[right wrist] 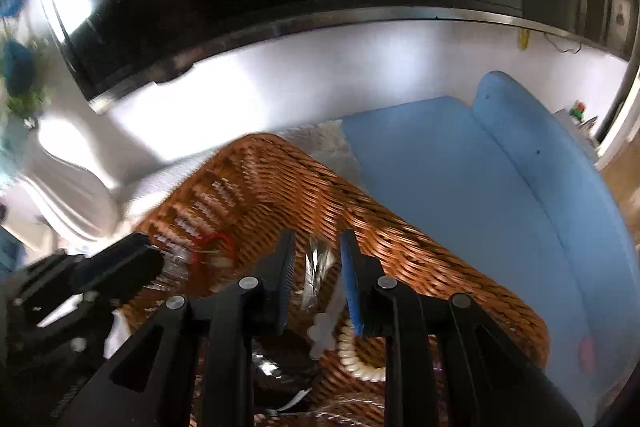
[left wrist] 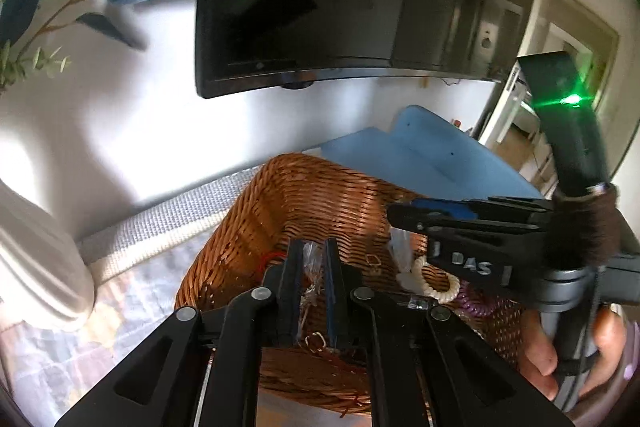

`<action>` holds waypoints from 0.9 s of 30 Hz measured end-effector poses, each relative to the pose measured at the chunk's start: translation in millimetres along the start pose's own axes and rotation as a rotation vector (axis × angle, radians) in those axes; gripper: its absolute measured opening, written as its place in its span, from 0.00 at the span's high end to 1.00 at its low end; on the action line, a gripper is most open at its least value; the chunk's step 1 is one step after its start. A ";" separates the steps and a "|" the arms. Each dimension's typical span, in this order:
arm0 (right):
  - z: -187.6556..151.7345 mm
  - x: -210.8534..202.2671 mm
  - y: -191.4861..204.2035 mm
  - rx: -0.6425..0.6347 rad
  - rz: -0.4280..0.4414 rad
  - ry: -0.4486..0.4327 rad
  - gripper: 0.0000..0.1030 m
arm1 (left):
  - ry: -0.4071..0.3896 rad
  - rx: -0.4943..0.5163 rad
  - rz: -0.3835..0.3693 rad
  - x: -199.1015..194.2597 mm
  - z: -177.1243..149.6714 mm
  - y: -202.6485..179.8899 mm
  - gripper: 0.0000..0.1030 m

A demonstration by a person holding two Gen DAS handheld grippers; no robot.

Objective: Organize jewelry

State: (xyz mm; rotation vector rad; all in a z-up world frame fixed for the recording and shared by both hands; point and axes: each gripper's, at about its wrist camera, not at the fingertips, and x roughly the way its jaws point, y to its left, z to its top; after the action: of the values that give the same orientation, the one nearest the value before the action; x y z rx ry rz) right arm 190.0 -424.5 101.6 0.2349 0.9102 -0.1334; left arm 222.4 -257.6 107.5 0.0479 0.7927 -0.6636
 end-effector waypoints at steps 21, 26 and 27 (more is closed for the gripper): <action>-86.4 -267.7 38.1 -0.084 0.043 -0.476 0.38 | -0.342 0.089 0.229 -237.4 -25.4 -106.9 0.31; -153.0 -285.8 46.6 -0.076 -0.005 -0.494 0.25 | -0.415 0.046 0.355 -290.9 -76.8 -117.7 0.26; -162.2 -286.7 49.1 -0.077 -0.021 -0.490 0.25 | -0.415 0.032 0.371 -292.2 -87.8 -117.8 0.26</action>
State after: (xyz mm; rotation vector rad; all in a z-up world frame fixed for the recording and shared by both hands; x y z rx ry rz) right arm -97.8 -331.0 240.7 0.1121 0.4293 -0.1660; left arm -50.6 -170.9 265.3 0.0809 0.3573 -0.3160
